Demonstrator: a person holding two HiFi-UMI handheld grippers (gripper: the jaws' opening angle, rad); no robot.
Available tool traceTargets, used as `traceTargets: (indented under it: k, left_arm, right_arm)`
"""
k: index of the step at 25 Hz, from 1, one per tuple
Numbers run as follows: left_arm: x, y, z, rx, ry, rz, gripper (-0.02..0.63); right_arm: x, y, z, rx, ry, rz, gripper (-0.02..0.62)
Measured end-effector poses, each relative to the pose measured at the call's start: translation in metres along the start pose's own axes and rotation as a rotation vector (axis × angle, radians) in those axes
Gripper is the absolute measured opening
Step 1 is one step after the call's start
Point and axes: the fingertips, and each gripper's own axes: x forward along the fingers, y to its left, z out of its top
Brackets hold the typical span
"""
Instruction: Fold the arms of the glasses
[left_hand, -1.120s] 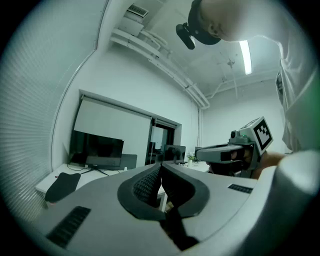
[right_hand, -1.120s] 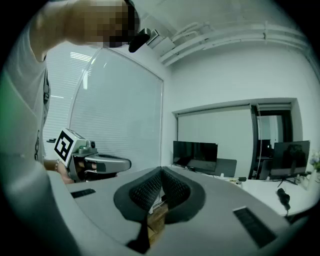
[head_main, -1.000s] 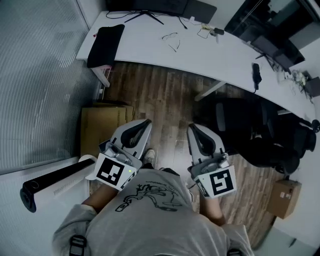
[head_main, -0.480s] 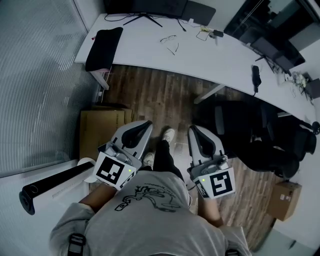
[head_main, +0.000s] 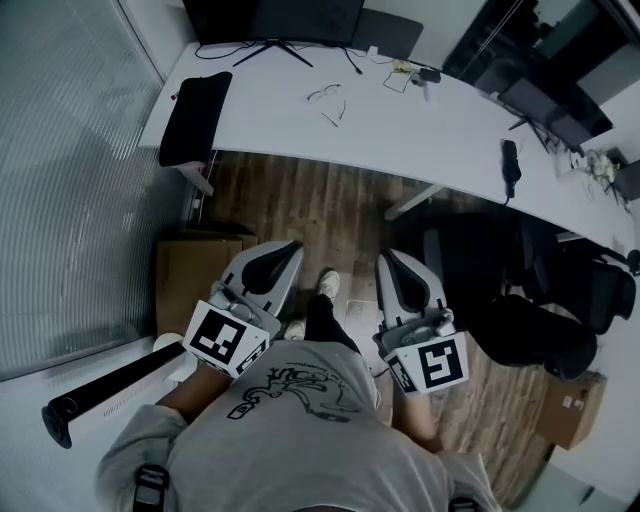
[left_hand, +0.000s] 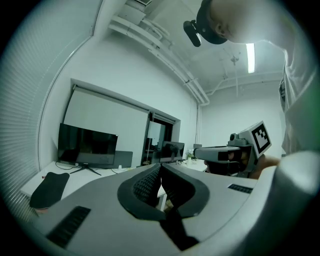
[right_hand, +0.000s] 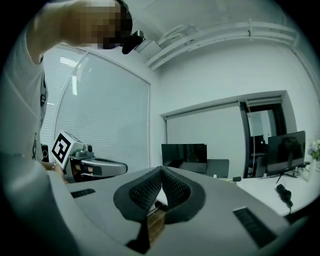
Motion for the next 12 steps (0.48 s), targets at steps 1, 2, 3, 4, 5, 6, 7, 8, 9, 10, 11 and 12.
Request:
traceTargets:
  k: [1, 2, 3, 4, 5, 6, 7, 8, 9, 10, 11, 12]
  left_arm:
    - [0.009, 0.002, 0.003, 0.002, 0.000, 0.001, 0.021]
    - [0.019, 0.004, 0.006, 0.003, 0.000, 0.002, 0.021]
    - [0.028, 0.007, 0.010, 0.004, -0.001, 0.003, 0.021]
    - [0.037, 0.010, 0.013, 0.005, -0.002, 0.004, 0.021]
    - [0.045, 0.013, 0.016, 0.006, -0.004, 0.006, 0.021]
    - [0.054, 0.016, 0.018, 0.006, -0.007, 0.007, 0.021]
    - [0.062, 0.018, 0.021, 0.006, -0.009, 0.008, 0.021]
    - [0.070, 0.020, 0.024, 0.005, -0.011, 0.009, 0.021]
    - [0.079, 0.021, 0.026, 0.005, -0.011, 0.009, 0.021]
    - [0.088, 0.022, 0.028, 0.004, -0.010, 0.007, 0.021]
    - [0.097, 0.023, 0.029, 0.003, -0.007, 0.005, 0.021]
    - [0.106, 0.024, 0.030, 0.002, -0.005, 0.003, 0.021]
  right_arm:
    - [0.005, -0.008, 0.001, 0.002, 0.001, 0.003, 0.011]
    - [0.010, -0.016, 0.003, 0.002, 0.002, 0.006, 0.011]
    - [0.015, -0.024, 0.005, 0.001, 0.002, 0.008, 0.011]
    - [0.020, -0.032, 0.007, 0.000, 0.001, 0.011, 0.011]
    - [0.026, -0.039, 0.009, 0.000, 0.000, 0.014, 0.011]
    - [0.031, -0.046, 0.011, 0.001, -0.002, 0.016, 0.011]
    - [0.035, -0.053, 0.013, 0.002, -0.004, 0.018, 0.011]
    - [0.038, -0.061, 0.015, 0.003, -0.004, 0.020, 0.011]
    - [0.041, -0.069, 0.016, 0.005, -0.005, 0.020, 0.011]
    - [0.044, -0.077, 0.018, 0.006, -0.005, 0.020, 0.011]
    - [0.048, -0.085, 0.019, 0.008, -0.005, 0.019, 0.011]
    - [0.051, -0.093, 0.020, 0.012, -0.006, 0.019, 0.011]
